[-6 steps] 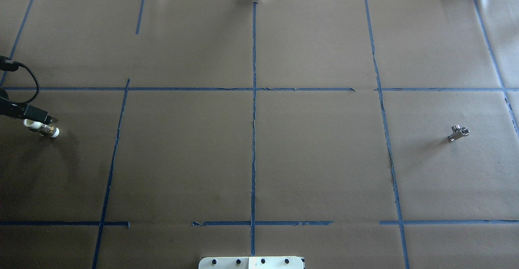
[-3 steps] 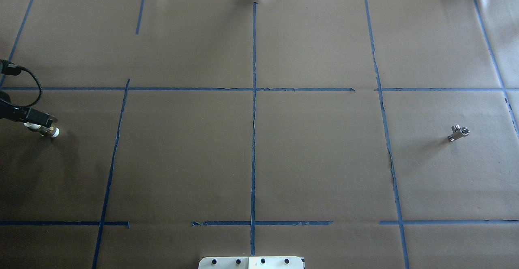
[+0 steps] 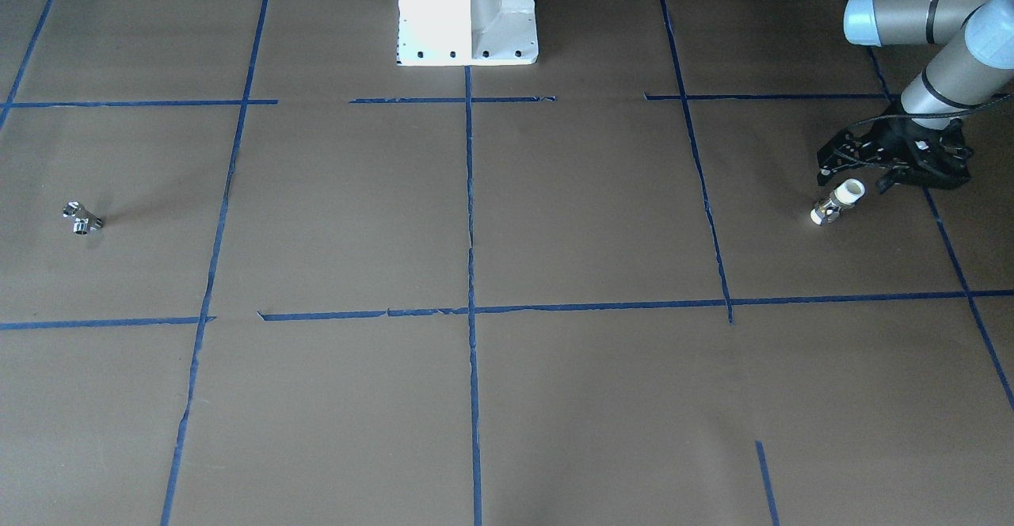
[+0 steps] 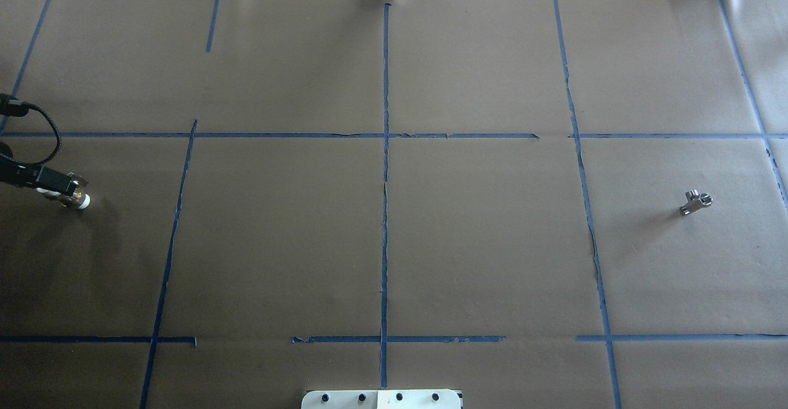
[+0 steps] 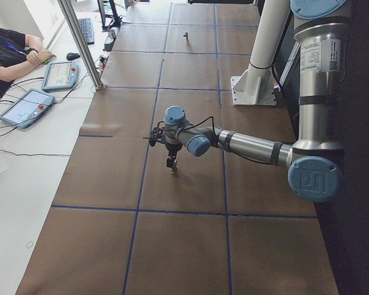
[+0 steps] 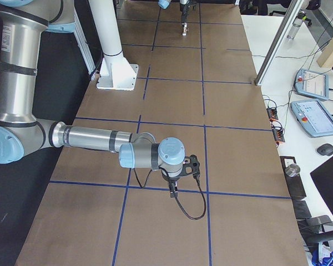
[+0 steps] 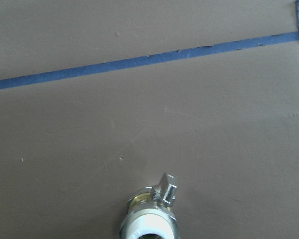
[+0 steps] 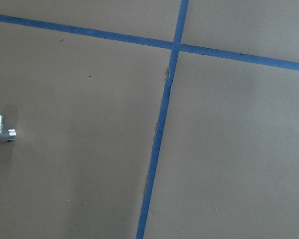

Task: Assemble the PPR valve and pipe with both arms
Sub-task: 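Close the left gripper on the PPR valve body and lift it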

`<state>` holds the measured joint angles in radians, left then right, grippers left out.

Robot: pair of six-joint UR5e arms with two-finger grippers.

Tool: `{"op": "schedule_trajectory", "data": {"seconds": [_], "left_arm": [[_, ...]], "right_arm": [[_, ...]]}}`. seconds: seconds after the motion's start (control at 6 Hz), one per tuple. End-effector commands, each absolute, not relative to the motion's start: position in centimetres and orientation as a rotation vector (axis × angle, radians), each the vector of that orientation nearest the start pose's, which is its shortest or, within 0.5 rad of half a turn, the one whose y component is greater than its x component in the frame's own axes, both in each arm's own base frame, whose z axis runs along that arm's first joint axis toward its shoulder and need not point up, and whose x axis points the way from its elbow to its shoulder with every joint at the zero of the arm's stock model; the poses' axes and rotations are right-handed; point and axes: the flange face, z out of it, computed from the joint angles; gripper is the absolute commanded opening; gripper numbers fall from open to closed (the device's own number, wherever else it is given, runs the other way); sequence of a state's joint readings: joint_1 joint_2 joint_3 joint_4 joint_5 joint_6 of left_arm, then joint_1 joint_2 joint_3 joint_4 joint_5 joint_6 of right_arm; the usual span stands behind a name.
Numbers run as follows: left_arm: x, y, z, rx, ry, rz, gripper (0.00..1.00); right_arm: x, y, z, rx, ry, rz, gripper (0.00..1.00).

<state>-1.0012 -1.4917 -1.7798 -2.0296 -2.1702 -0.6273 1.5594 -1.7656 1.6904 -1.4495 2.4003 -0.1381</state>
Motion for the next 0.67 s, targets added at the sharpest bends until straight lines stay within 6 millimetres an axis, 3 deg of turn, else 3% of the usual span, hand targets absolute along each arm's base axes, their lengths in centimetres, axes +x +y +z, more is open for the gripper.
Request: {"op": "schedule_trajectory", "data": {"seconds": [0.0,0.17,0.33,0.5], "left_arm": [[19.46,-44.78,55.29,0.138,0.795,0.118,1.00],[19.58,-44.82,55.76,0.130,0.791,0.117,1.00],[19.58,-44.82,55.77,0.127,0.791,0.111,0.90],[19.60,-44.88,55.72,0.126,0.790,0.105,0.54]], "right_arm": [[5.48,-41.22,67.15,0.096,-0.826,-0.161,1.00],[5.41,-41.23,67.15,0.095,-0.826,-0.162,1.00],[5.41,-41.23,67.15,0.095,-0.826,-0.162,1.00],[5.35,-41.16,67.21,0.092,-0.827,-0.161,1.00]]}}
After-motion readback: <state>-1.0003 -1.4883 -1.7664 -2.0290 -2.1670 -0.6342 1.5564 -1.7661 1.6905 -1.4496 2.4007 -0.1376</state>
